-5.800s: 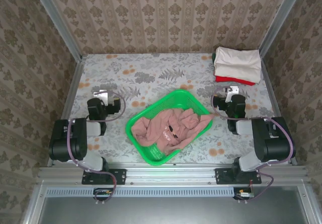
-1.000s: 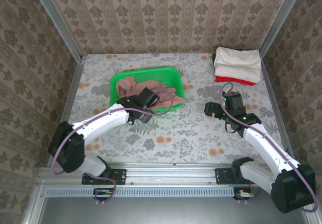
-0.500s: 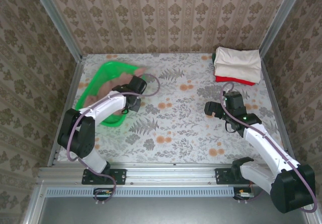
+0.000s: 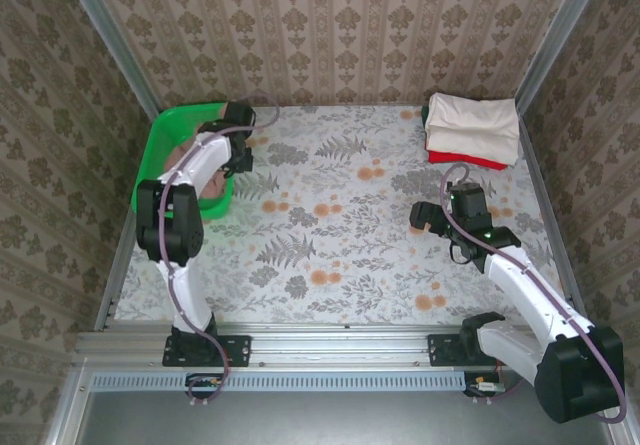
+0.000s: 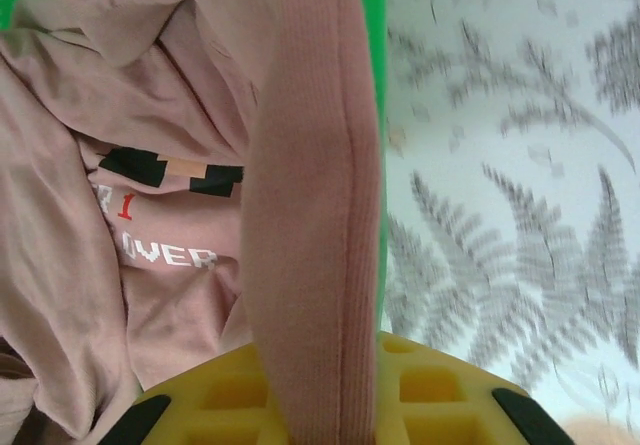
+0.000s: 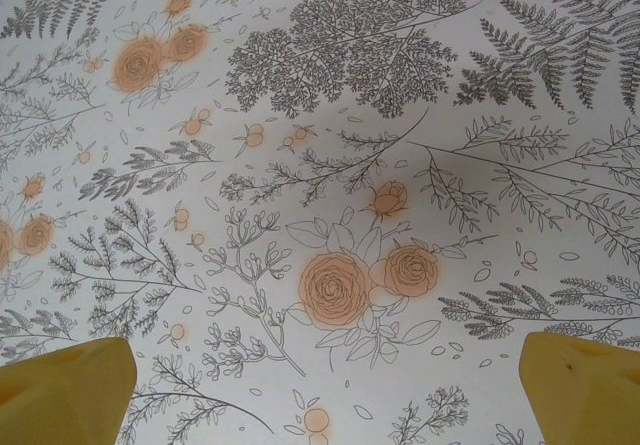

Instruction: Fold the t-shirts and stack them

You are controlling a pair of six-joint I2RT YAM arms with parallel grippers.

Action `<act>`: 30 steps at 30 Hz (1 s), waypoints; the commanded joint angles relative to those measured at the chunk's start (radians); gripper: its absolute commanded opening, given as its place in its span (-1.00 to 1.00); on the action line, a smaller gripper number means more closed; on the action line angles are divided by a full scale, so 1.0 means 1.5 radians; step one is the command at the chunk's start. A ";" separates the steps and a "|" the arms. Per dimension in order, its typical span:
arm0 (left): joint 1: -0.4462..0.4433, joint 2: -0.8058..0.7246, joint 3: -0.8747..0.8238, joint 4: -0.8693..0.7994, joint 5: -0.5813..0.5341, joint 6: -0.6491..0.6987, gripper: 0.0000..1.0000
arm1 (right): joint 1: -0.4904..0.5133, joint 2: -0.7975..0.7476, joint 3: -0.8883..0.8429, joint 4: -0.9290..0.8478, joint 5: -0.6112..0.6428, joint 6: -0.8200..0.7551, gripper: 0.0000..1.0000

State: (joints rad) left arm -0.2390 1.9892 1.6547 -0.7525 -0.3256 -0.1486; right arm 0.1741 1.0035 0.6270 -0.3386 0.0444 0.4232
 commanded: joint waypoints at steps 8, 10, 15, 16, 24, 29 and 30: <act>0.049 0.116 0.168 -0.045 -0.053 0.128 -0.96 | -0.024 -0.003 -0.010 0.016 -0.006 -0.001 1.00; 0.062 0.135 0.197 -0.054 -0.043 0.131 -0.96 | -0.025 -0.001 -0.011 0.017 -0.009 -0.001 1.00; 0.076 0.177 0.262 -0.058 -0.041 0.151 -0.96 | -0.027 0.007 -0.004 0.021 -0.011 0.004 1.00; 0.076 0.186 0.275 -0.061 -0.051 0.157 -0.96 | -0.027 0.006 -0.004 0.022 -0.011 0.004 1.00; 0.079 0.208 0.298 -0.060 -0.064 0.174 -0.78 | -0.029 0.018 0.003 0.030 -0.008 0.007 1.00; 0.066 0.184 0.317 -0.086 -0.072 0.155 -0.12 | -0.029 0.024 0.015 0.023 -0.014 0.007 1.00; 0.062 0.170 0.316 -0.086 -0.064 0.154 -0.02 | -0.029 0.023 0.015 0.021 -0.015 0.006 1.00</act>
State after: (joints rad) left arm -0.1291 2.2971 2.0895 -0.8494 -0.4126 0.0811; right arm 0.1352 1.0382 0.6254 -0.3130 0.0410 0.4236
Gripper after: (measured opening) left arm 0.460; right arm 0.999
